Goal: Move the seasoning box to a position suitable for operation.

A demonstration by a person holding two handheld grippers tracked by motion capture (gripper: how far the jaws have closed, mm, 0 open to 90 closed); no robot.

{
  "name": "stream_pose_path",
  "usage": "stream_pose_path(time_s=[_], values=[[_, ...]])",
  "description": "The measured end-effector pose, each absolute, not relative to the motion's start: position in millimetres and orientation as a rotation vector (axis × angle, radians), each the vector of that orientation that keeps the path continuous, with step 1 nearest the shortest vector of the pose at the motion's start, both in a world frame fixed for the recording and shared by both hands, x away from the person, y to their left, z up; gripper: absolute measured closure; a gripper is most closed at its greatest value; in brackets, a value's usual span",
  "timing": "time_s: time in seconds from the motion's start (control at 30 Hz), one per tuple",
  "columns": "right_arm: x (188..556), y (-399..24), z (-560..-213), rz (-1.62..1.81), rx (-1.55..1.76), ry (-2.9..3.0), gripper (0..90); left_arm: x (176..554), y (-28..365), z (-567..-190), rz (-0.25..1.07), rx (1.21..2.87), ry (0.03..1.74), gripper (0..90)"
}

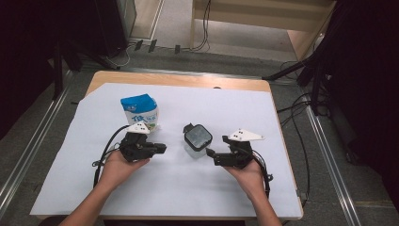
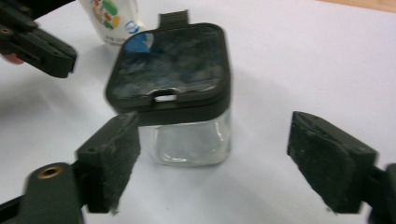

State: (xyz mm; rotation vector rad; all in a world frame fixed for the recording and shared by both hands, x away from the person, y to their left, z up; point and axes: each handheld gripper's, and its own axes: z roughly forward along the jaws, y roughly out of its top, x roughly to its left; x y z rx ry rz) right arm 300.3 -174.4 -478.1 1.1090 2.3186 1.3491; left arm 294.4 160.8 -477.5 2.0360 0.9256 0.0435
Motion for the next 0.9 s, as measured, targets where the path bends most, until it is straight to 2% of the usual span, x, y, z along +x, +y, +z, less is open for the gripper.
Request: stream_pose_path(time_s=[0.07,0.1,0.17,0.33,0.4,0.5,0.6,0.9], values=[[303.5,-179.8,-478.3,1.337,1.11,2.323,34.9,297.9,156.0,-474.3,0.047,2.054,0.91,90.0],[306.0,-184.3,-477.8,1.334,1.117,2.327,42.7,300.1,153.4,-472.9,0.033,2.057,0.908,90.0],[308.2,-186.0,-477.9,1.336,1.118,2.332,45.1,304.7,147.5,-472.1,0.018,2.047,0.916,90.0],[322.2,-188.0,-485.9,1.308,1.124,2.349,62.5,311.6,133.2,-481.0,-0.003,2.026,0.936,90.0],[330.6,-186.5,-490.9,1.288,1.163,2.368,76.0,311.3,128.3,-484.1,0.005,2.05,0.929,90.0],[338.4,-189.7,-493.9,1.319,1.241,2.379,87.1,311.4,125.4,-487.1,0.007,2.048,0.927,90.0],[342.2,-188.7,-493.8,1.299,1.231,2.399,90.0,312.6,123.8,-488.5,0.006,2.045,0.926,90.0],[345.6,-180.4,-495.6,1.393,1.191,2.43,90.0,311.4,113.6,-490.1,0.031,2.048,0.918,90.0]])
